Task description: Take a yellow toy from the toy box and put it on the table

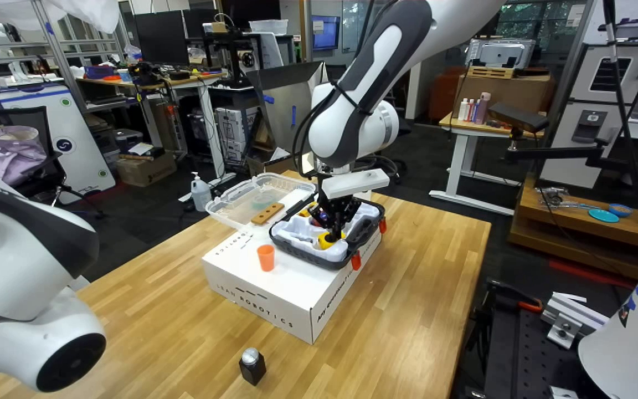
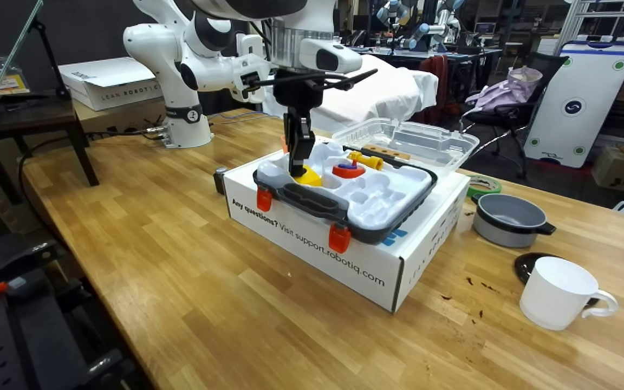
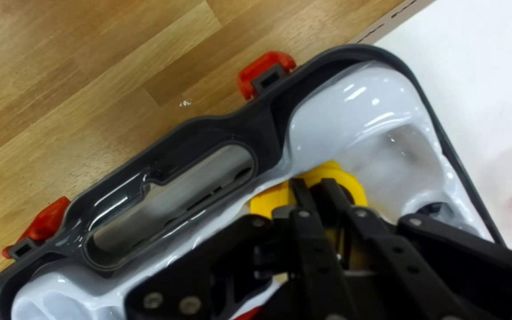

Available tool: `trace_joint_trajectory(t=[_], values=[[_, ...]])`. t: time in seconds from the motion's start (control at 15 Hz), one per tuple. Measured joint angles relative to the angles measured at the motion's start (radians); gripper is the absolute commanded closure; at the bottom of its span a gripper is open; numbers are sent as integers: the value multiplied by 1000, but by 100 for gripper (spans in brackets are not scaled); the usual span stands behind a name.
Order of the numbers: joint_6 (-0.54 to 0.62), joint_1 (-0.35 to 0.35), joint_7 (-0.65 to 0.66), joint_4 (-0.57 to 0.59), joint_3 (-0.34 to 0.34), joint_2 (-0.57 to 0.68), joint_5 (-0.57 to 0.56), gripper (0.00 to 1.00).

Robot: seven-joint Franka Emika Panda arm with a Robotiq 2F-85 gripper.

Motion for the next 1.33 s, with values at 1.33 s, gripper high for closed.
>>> trace_joint_trajectory(t=[1.33], values=[[-3,28,-41,-66,12,-178,-46,97]])
